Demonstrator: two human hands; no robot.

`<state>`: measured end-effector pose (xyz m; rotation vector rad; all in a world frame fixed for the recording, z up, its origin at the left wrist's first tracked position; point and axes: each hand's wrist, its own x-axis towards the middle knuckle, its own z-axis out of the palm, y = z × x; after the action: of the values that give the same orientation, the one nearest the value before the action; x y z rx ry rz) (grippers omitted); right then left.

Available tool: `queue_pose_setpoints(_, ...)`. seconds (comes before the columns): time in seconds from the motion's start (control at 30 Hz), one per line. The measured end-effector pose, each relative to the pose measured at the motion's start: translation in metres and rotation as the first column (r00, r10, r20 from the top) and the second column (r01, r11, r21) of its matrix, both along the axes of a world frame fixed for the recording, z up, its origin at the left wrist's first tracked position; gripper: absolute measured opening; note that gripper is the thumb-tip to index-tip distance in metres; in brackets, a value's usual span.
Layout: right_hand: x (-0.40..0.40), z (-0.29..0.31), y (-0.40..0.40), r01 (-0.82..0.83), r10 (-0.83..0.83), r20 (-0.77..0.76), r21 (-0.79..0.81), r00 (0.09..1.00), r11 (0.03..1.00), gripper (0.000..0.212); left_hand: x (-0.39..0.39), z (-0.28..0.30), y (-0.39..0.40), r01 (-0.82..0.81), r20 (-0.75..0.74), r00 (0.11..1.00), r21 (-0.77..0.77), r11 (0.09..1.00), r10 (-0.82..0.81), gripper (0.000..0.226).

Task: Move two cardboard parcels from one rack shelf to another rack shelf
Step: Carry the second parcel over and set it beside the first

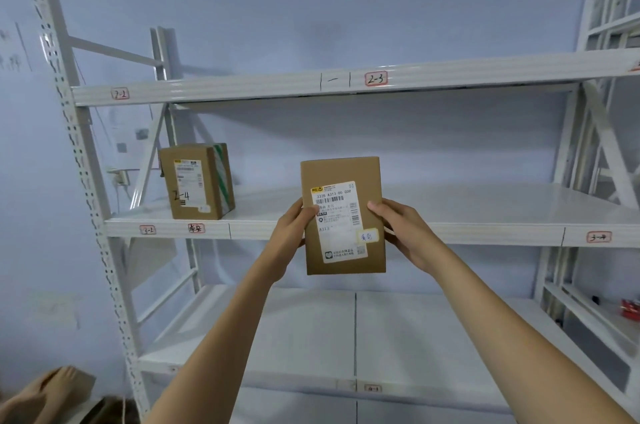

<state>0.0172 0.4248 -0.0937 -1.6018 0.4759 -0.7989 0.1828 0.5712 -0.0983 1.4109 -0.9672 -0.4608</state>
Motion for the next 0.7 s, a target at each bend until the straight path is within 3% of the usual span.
queue_pose_setpoints(0.2,0.043,0.012,-0.030,0.017,-0.018,-0.012,-0.069,1.000,0.997,0.039,0.039,0.016,-0.026,0.010,0.038,0.999,-0.018,1.000,-0.010,0.025)
queue_pose_setpoints(0.7,0.148,0.028,-0.144,0.016,-0.008,0.075,-0.105,0.997,0.994,0.038,0.141,0.032,-0.139,0.013,0.084,0.996,-0.063,0.998,-0.008,0.028)
